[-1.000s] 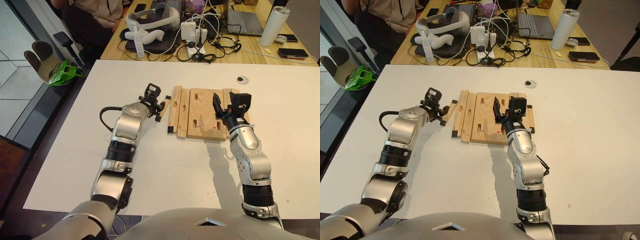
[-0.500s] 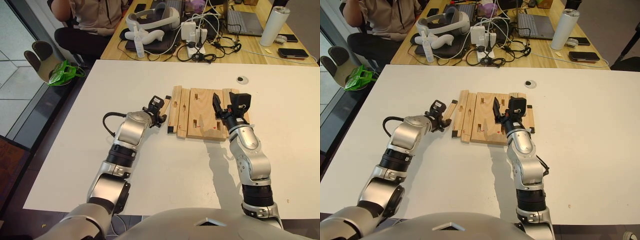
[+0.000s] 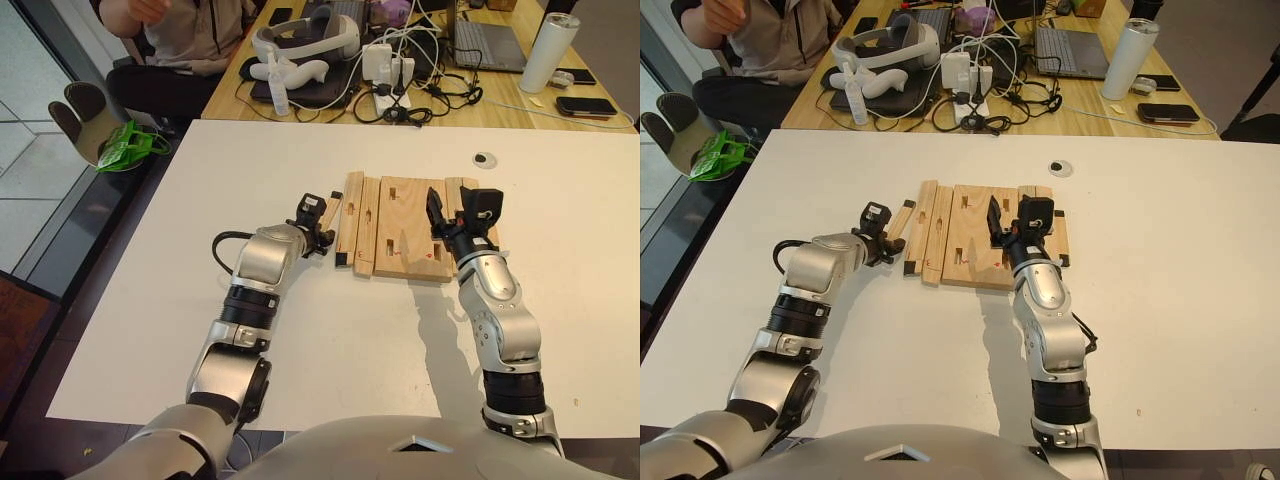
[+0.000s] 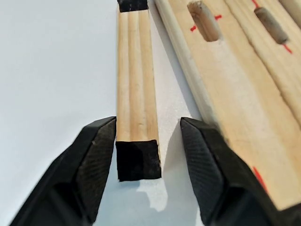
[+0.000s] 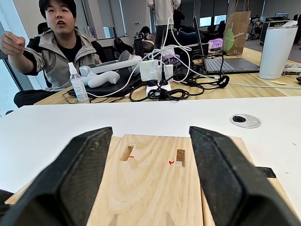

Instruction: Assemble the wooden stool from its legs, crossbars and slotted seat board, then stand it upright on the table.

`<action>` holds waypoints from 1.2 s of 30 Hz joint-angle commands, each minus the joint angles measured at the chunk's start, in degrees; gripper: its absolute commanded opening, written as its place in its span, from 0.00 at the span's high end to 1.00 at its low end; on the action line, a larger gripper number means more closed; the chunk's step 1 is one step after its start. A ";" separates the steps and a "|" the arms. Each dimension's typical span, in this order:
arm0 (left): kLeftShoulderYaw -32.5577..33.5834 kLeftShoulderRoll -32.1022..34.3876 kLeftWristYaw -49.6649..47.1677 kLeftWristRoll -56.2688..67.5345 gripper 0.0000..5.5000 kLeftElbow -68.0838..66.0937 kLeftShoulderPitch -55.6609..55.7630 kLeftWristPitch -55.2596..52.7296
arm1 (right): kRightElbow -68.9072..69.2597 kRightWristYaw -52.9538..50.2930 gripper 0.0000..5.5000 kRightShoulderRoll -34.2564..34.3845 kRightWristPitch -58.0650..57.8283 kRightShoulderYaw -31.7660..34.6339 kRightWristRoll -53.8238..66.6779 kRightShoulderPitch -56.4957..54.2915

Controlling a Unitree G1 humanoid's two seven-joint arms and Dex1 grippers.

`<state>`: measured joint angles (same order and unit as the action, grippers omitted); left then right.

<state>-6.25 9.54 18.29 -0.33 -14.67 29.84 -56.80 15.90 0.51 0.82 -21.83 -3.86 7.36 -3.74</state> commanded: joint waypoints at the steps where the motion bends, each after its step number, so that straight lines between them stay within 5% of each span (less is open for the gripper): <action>1: -1.77 1.35 0.73 -0.33 0.66 -2.84 0.55 -0.96 | 0.29 -0.39 0.44 0.25 -0.49 0.04 -0.60 -0.04; 7: -3.07 2.88 1.29 -0.64 0.77 -2.78 0.35 -0.72 | 0.26 -0.38 0.44 0.27 -0.52 0.24 -0.69 -0.18; 19: -0.78 10.87 -3.76 -5.56 0.77 6.20 2.24 10.22 | 0.40 0.68 0.44 -0.40 -1.99 1.19 0.03 -2.70; 29: -8.51 9.02 -0.31 -7.81 0.77 20.45 -1.47 34.21 | -8.23 17.48 0.44 -7.36 -26.46 22.14 43.65 -25.62; 36: -7.28 8.01 3.08 -4.88 0.77 25.48 -2.36 22.30 | -2.24 28.66 0.44 -21.75 -17.07 7.64 26.94 -26.91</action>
<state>-14.55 16.77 20.27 -5.71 8.78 27.79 -30.90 10.13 25.93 -16.83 -41.11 6.82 37.55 -29.68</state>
